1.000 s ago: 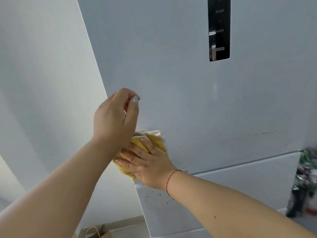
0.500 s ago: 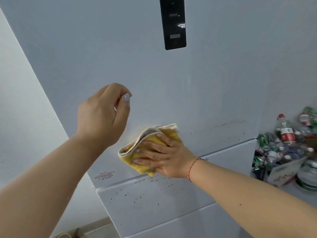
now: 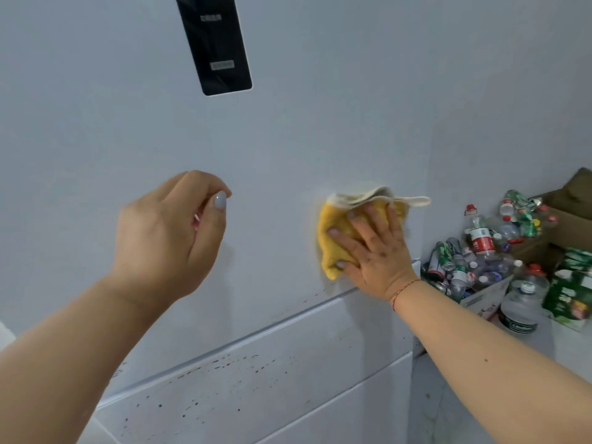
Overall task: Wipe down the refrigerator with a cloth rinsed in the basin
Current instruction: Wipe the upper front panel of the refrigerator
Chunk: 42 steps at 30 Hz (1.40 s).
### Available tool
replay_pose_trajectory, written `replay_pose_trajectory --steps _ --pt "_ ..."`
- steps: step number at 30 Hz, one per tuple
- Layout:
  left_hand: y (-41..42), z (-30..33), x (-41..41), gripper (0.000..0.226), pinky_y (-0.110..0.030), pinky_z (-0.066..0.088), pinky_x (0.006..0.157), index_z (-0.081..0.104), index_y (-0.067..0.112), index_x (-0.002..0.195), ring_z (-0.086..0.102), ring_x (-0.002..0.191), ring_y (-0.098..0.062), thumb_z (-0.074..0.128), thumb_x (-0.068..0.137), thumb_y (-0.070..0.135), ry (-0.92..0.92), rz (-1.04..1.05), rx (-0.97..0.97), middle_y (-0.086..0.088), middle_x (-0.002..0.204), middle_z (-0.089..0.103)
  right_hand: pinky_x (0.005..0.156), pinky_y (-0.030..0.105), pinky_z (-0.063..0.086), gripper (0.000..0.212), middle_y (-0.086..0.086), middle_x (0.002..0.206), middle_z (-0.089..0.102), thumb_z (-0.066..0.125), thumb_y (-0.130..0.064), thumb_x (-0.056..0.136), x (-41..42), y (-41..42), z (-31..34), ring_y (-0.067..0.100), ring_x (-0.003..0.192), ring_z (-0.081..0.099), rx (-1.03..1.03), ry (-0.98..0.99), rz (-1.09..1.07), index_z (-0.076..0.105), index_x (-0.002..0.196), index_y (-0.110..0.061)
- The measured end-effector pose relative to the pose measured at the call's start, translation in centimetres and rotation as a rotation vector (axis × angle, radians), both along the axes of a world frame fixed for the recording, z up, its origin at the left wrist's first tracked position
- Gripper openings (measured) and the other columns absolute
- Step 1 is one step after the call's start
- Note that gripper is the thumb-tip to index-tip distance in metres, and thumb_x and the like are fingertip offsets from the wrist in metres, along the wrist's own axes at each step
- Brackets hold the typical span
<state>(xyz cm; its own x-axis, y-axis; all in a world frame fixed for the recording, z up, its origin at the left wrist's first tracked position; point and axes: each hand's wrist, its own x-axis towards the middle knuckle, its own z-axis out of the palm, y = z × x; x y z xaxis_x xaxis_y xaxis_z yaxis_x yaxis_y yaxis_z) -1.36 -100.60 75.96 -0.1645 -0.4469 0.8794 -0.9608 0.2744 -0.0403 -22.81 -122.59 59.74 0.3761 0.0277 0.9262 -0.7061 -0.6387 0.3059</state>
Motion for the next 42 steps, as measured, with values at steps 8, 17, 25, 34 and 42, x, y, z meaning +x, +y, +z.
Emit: replay_pose_trajectory --steps 8,17,25,34,42 --pt "-0.3 -0.2 -0.3 0.028 -0.036 0.040 0.057 0.063 0.005 0.090 0.057 0.060 -0.026 0.040 0.093 0.020 0.019 -0.013 0.006 -0.005 0.072 0.062 0.116 0.056 0.008 0.070 0.009 0.157 0.012 0.015 -0.061 0.093 -0.1 0.6 -1.9 0.029 0.145 0.007 0.698 -0.704 -0.087 0.010 0.152 -0.024" --pt "1.5 -0.3 1.0 0.030 -0.043 0.048 0.059 0.062 0.006 0.092 0.060 0.065 -0.030 0.038 0.093 0.023 0.123 0.000 0.014 -0.007 0.073 0.062 0.115 0.052 0.019 0.079 0.006 0.159 0.008 0.022 -0.057 0.084 7.1 5.0 -1.2 0.026 0.146 0.008 1.010 -1.312 0.140 0.009 0.153 -0.019" --pt "4.2 -0.4 3.2 0.028 -0.048 0.049 0.062 0.061 0.008 0.091 0.060 0.067 -0.031 0.038 0.091 0.024 0.229 0.037 0.020 -0.010 0.072 0.062 0.118 0.039 0.013 0.086 0.013 0.157 0.009 0.030 -0.052 0.080 14.0 12.3 -1.3 0.026 0.146 0.006 1.045 -1.309 0.301 0.013 0.151 -0.007" --pt "9.0 -0.6 7.4 0.029 -0.047 0.050 0.066 0.060 0.009 0.092 0.060 0.071 -0.029 0.037 0.091 0.027 0.246 0.111 0.073 -0.006 0.077 0.062 0.118 0.034 0.014 0.081 0.007 0.159 0.000 0.037 -0.039 0.082 22.0 20.4 -0.9 0.020 0.146 -0.002 1.187 -1.255 0.362 0.005 0.152 -0.011" --pt "11.7 -1.3 11.2 0.025 -0.045 0.048 0.066 0.060 0.010 0.090 0.060 0.071 -0.028 0.038 0.091 0.024 0.240 0.194 0.155 -0.004 0.076 0.062 0.116 0.041 0.025 0.082 0.004 0.159 -0.007 0.032 -0.047 0.084 27.9 27.1 -0.9 0.023 0.147 -0.003 1.293 -1.118 0.409 0.000 0.152 -0.014"
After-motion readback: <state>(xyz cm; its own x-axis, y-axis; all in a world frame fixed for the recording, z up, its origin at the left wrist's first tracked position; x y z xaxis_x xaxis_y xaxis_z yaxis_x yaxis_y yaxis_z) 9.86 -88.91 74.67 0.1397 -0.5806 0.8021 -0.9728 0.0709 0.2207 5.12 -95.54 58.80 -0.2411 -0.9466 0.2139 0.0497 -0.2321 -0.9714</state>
